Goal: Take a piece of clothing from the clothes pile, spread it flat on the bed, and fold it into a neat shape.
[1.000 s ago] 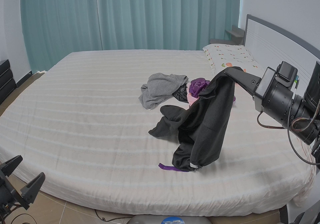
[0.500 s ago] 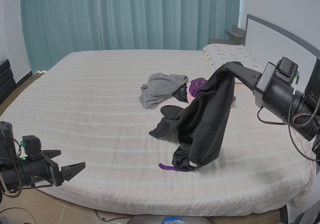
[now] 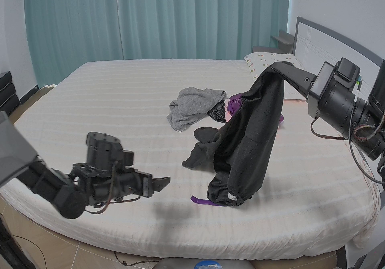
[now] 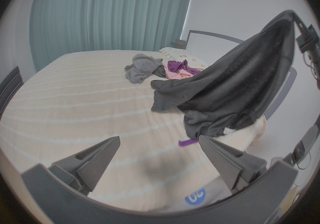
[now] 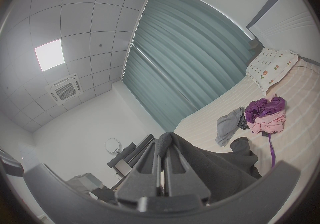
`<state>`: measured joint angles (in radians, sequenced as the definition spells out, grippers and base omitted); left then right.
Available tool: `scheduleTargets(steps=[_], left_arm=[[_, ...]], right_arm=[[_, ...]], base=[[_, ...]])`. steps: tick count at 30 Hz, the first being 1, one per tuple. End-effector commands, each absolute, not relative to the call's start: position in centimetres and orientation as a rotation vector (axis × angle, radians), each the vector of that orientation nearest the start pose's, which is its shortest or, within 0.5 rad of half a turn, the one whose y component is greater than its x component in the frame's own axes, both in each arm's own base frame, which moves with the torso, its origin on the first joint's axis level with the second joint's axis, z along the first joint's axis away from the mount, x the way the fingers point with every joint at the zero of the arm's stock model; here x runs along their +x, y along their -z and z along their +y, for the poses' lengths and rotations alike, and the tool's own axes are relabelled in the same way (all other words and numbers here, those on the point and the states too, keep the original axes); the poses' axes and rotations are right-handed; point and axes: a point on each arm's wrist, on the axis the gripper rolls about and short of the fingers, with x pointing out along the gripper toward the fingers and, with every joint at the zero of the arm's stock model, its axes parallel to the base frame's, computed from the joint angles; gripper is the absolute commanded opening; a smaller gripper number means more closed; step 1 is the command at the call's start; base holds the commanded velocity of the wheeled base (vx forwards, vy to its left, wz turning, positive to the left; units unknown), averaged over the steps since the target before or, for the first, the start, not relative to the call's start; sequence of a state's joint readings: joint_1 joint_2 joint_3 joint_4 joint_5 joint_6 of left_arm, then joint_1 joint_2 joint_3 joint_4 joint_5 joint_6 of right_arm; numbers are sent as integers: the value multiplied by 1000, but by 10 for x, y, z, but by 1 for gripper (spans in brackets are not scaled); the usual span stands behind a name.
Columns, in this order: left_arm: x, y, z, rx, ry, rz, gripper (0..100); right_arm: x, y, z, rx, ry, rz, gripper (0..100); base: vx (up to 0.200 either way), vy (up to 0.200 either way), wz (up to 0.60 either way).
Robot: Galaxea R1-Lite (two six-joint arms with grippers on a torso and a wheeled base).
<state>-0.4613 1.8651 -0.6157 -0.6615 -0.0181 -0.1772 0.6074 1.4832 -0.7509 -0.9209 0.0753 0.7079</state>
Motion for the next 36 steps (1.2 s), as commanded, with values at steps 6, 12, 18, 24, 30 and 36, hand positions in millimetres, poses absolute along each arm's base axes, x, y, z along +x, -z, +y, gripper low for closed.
scheduleTargets(steps=[6,12,18,24,30,36], left_arm=[[352,-12,-231,-38,447,578,100],[379,2,-244,-48,420,534,100],[405,29,-258,-69,410,503,100],[430,49,-264,-91,317,456,100],[444,51,-256,-134,247,422,0],[445,18,-242,-237,194,397,0]], right_arm=[[211,-266,148,733,-730,32,0],[212,-266,148,732,-728,32,0],[215,-262,149,729,-722,41,0],[216,-263,146,729,-708,31,0],[221,-262,139,728,-678,24,0],[230,-256,129,726,-627,31,0]], base=[[0,0,0],[0,0,0],[0,0,0],[0,0,0],[0,0,0],[0,0,0]])
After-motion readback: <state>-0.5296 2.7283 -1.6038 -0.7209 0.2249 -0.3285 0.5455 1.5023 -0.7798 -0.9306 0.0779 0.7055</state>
